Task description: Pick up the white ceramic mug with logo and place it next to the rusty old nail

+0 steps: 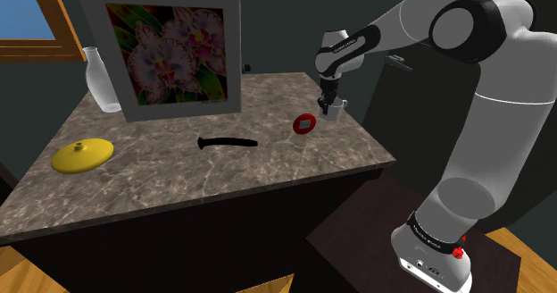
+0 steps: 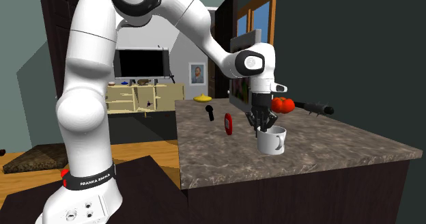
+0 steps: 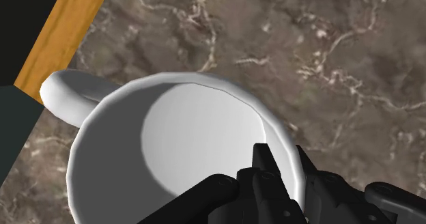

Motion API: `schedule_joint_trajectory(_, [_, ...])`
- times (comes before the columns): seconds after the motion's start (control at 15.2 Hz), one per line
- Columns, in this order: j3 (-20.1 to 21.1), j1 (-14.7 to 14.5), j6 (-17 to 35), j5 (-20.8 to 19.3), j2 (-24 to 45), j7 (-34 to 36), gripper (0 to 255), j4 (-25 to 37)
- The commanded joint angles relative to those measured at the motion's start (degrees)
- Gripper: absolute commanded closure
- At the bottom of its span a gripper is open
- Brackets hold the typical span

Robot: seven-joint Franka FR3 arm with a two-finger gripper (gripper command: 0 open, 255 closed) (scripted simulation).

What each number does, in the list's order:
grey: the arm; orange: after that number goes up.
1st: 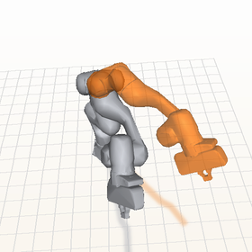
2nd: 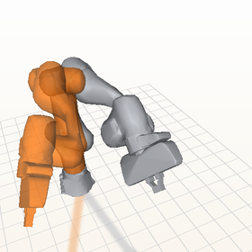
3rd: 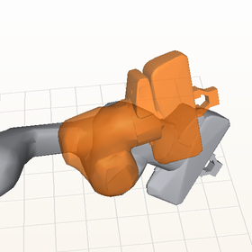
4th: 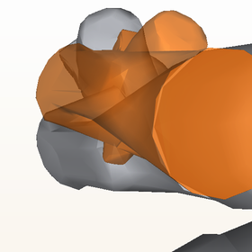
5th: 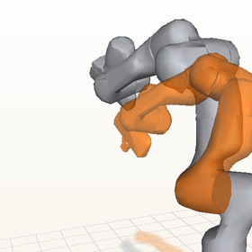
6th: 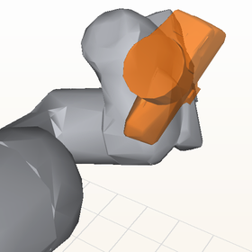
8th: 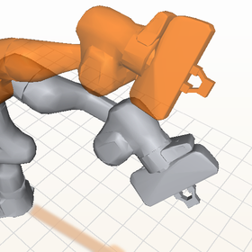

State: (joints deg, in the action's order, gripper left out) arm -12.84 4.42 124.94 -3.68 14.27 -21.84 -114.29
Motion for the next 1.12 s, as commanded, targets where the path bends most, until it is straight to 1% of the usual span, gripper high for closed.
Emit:
schedule_joint_trajectory(0.0, [0.0,0.0,0.0,0.0,0.0,0.0,255,0.0])
schedule_joint_trajectory(1.06, [-0.2,-0.4,-11.1,-0.9,-5.3,-0.2,255,5.9])
